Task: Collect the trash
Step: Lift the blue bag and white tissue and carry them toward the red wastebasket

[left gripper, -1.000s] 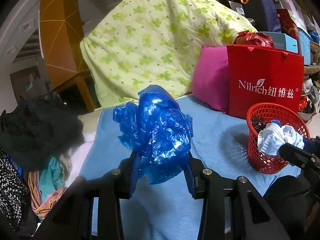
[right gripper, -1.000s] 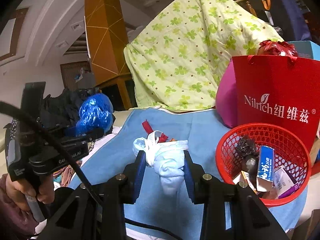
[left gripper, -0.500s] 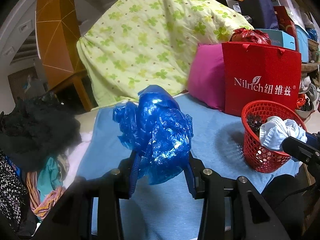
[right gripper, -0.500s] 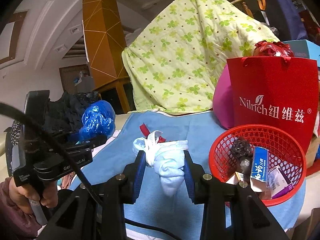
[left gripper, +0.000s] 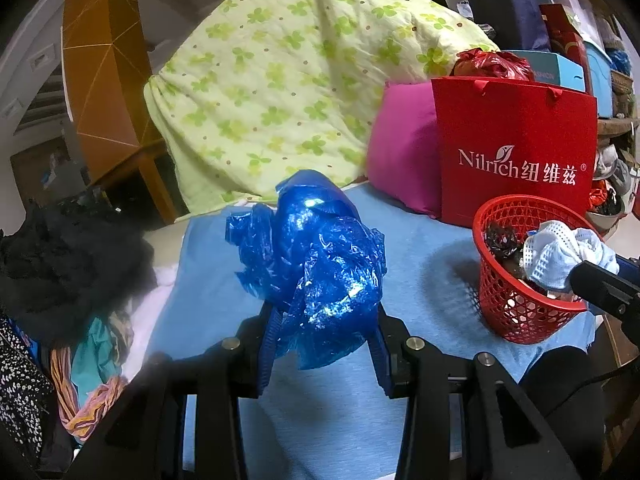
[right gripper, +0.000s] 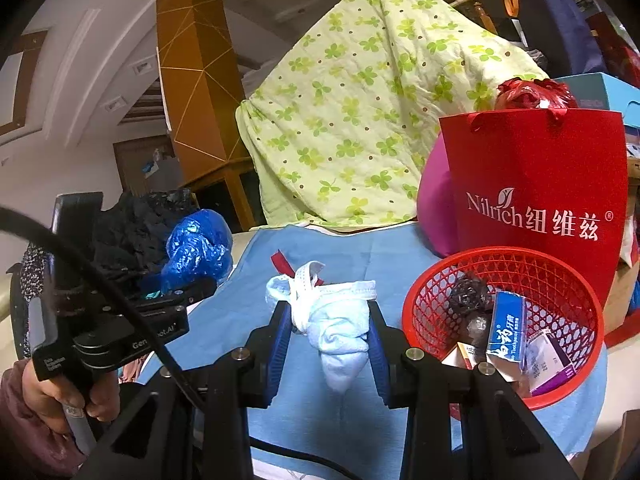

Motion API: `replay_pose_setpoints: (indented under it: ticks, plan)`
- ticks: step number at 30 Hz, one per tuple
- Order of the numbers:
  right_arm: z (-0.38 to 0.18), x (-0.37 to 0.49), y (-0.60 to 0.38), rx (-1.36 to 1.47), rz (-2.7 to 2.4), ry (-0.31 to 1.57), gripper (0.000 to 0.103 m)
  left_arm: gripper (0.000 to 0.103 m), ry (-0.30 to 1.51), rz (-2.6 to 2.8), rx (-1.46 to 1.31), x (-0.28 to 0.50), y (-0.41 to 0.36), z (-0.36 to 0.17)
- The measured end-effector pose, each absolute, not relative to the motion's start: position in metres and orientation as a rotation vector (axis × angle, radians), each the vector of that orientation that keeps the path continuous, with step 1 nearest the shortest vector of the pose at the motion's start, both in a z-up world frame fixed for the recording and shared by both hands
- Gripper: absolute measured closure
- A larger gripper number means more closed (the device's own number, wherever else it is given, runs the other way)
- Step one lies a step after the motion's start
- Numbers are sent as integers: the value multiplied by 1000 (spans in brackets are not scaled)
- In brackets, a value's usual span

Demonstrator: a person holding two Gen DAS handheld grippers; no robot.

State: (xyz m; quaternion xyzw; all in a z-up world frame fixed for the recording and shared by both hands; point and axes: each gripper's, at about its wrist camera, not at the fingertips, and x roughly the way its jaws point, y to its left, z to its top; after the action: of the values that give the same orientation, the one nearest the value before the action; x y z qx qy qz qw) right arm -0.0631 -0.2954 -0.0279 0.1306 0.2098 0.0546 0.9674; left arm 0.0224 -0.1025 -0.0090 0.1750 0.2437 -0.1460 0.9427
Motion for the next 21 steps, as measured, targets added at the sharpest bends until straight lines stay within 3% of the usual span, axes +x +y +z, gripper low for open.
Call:
replay_pose_setpoints:
  ticks: [21]
  plan:
    - [-30,-75,-324,310,71,410,64,60,493,-346,407,13,-132,-12]
